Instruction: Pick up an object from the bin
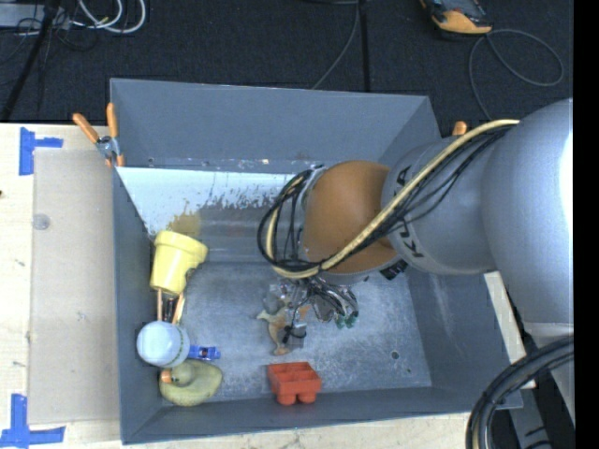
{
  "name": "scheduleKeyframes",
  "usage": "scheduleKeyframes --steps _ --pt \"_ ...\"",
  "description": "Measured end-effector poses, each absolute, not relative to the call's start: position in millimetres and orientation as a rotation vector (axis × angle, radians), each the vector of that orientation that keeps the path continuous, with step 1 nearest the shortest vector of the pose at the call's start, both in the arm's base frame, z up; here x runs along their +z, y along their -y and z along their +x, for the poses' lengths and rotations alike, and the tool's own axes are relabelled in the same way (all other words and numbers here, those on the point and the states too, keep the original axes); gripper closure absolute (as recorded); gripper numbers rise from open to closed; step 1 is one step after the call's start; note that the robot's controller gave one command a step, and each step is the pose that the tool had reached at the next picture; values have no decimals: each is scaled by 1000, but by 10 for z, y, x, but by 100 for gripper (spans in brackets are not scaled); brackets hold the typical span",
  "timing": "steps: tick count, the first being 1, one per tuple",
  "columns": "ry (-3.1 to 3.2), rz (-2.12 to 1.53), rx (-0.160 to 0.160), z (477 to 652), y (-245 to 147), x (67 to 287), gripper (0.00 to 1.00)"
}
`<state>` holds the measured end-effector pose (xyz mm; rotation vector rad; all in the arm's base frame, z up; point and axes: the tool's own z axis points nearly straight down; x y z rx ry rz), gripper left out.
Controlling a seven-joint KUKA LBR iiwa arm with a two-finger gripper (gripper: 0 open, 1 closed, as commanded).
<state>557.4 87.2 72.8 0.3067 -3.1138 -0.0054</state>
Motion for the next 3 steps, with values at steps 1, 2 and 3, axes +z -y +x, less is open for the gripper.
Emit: scheduleKeyframes --steps 1,2,3 --pt "3114 305 -6 5575 -871 729 100" --pt "3109 351 -7 5512 -850 1663 100" --pt "3109 350 -7 5512 -849 1663 100"
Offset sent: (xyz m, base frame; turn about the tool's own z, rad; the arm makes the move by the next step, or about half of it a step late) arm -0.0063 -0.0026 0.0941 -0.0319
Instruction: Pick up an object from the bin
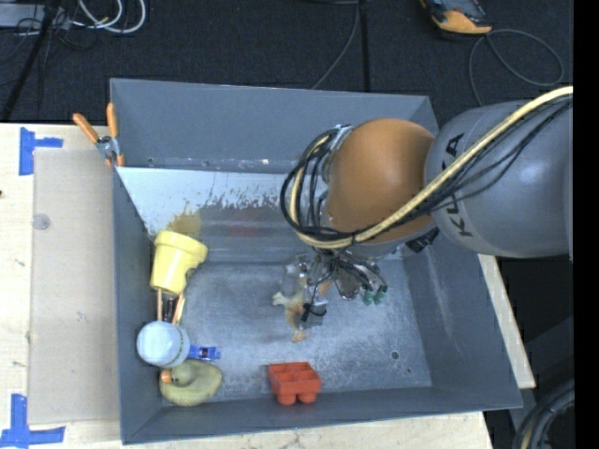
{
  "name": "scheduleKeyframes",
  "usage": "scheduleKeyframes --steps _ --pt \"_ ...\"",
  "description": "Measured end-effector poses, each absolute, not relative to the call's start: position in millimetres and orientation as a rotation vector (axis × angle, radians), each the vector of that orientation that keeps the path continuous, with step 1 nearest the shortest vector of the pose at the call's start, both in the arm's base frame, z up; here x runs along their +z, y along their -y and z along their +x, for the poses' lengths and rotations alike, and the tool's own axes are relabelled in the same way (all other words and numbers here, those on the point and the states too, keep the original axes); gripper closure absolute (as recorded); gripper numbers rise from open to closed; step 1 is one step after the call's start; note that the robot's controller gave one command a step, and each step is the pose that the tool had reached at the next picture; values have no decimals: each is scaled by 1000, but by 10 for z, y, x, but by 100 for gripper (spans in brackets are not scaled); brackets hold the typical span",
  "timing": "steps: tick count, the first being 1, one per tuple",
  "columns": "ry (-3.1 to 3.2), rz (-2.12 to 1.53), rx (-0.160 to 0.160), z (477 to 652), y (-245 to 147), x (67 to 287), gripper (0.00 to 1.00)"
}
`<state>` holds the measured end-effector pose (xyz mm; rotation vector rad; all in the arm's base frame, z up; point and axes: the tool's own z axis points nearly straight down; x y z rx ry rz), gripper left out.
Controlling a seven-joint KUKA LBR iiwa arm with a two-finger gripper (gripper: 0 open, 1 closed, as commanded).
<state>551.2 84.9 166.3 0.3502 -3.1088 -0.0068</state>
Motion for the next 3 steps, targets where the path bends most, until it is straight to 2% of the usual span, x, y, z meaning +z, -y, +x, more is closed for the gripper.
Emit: scheduleKeyframes --steps 1,2,3 --pt "3110 329 -7 5541 -946 1868 100" --pt "3111 328 -7 5541 -946 1868 100" --pt "3107 291 -7 5603 -962 2177 100"
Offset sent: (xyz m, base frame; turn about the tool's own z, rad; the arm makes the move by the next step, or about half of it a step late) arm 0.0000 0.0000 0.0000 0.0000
